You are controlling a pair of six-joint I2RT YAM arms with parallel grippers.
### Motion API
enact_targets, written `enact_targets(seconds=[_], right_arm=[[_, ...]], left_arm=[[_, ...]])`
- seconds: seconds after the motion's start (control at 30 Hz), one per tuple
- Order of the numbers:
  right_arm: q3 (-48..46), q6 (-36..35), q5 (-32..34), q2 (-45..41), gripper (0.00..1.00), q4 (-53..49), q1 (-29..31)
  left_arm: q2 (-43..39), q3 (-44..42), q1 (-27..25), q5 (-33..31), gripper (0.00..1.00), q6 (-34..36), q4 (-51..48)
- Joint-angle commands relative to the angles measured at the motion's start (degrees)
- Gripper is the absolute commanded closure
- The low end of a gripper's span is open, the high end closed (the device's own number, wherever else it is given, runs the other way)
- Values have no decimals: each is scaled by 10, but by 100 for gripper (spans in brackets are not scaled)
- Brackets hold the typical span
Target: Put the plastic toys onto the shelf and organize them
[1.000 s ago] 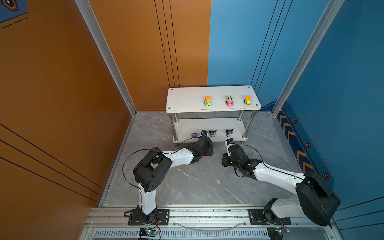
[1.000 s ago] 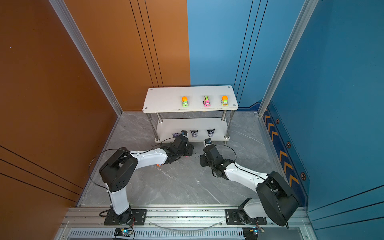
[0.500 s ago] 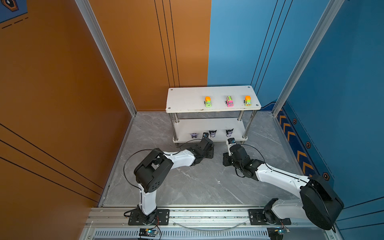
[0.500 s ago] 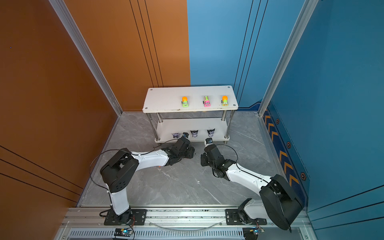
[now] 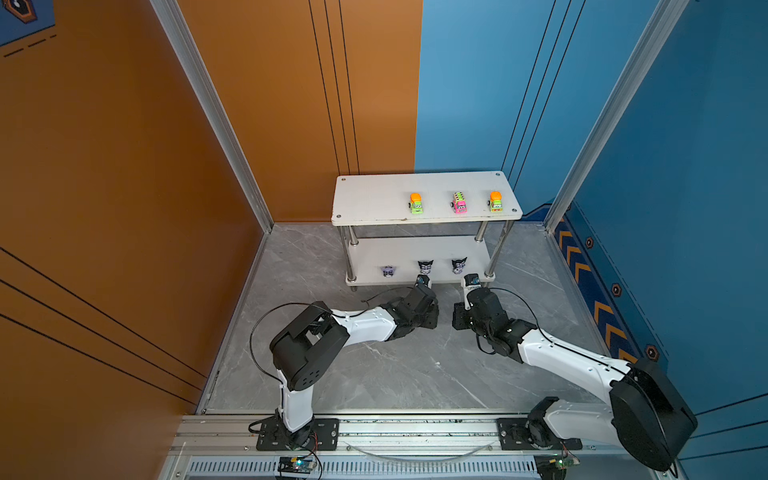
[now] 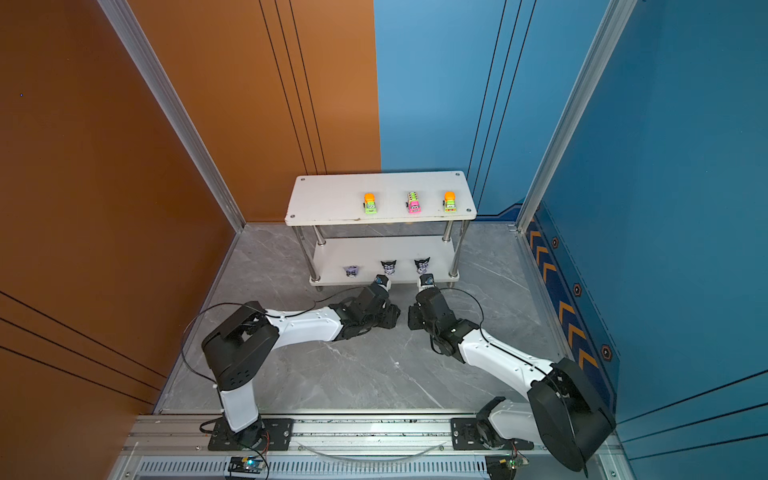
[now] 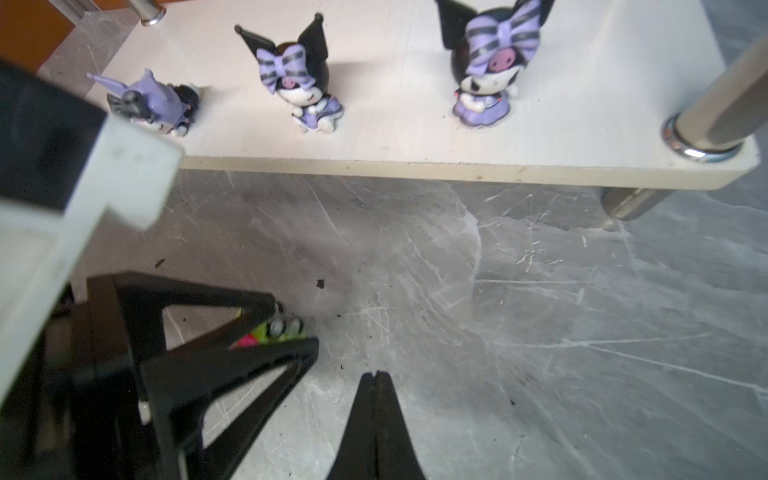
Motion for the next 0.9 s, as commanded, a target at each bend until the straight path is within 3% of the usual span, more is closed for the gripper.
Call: enact_targets(seconds=[0.0, 0.13, 0.33, 0.4, 0.63, 0.87], right_arm=[[-4, 2, 14, -17, 100, -32, -23], [-2, -3, 0, -16, 99, -44, -38], [2, -28, -19, 3, 94, -58, -12], [8, -39, -24, 17, 100, -54, 11], [106, -58, -77, 151, 100, -51, 60], [165, -54, -96, 239, 100, -44, 77]], left_arm=[[-29, -11, -21, 47, 46, -19, -19], [-64, -11, -29, 51, 47, -16, -36], [-198, -62, 8, -36, 46, 15, -94], [-245, -75, 23, -63, 45, 25, -104], [-345, -122, 64, -132, 48, 35, -132], [-389, -166, 100, -138, 47, 16, -143]])
